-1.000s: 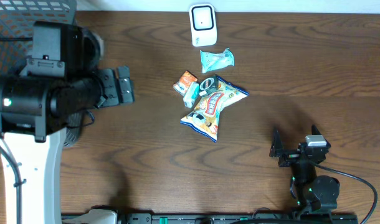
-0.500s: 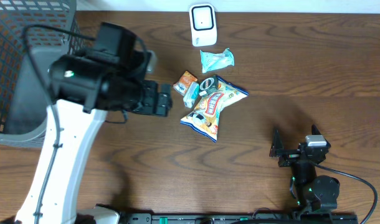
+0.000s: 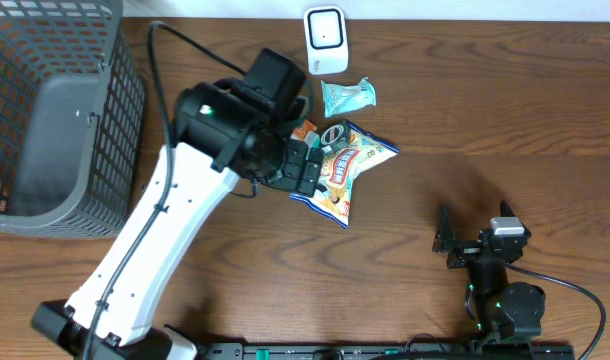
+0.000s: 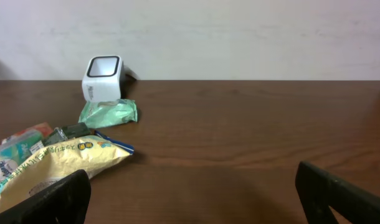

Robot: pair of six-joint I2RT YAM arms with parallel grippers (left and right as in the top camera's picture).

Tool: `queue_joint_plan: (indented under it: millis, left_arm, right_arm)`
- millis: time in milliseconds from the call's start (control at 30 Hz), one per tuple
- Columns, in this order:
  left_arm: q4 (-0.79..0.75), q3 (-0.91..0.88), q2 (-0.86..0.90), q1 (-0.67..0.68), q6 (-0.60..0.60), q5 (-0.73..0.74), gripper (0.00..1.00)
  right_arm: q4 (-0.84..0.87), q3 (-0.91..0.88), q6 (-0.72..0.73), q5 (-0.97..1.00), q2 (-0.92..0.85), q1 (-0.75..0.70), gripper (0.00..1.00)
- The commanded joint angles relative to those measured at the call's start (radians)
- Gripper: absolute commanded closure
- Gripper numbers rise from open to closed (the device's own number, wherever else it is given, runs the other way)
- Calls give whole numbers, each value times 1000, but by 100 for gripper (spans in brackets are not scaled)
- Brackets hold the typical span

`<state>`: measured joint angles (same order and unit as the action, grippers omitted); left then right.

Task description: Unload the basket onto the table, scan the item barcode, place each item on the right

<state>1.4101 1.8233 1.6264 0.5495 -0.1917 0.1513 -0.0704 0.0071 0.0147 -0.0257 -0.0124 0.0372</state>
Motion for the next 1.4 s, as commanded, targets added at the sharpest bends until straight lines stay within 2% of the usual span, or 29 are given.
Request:
queue_joint_plan:
  millis: [0,400,1367]
  left_arm:
    - [2,-6,30,8,-60,-61,2]
    - [-3,-7,89,8,-76,-89,2]
    - [-28,-7,89,8,-76,-92,2]
  right_arm:
    - [-4,-2,10,5,5,3,1]
    - [-5,-2,11,5,5,3,1]
    - [-5,-2,10,5,5,3,1]
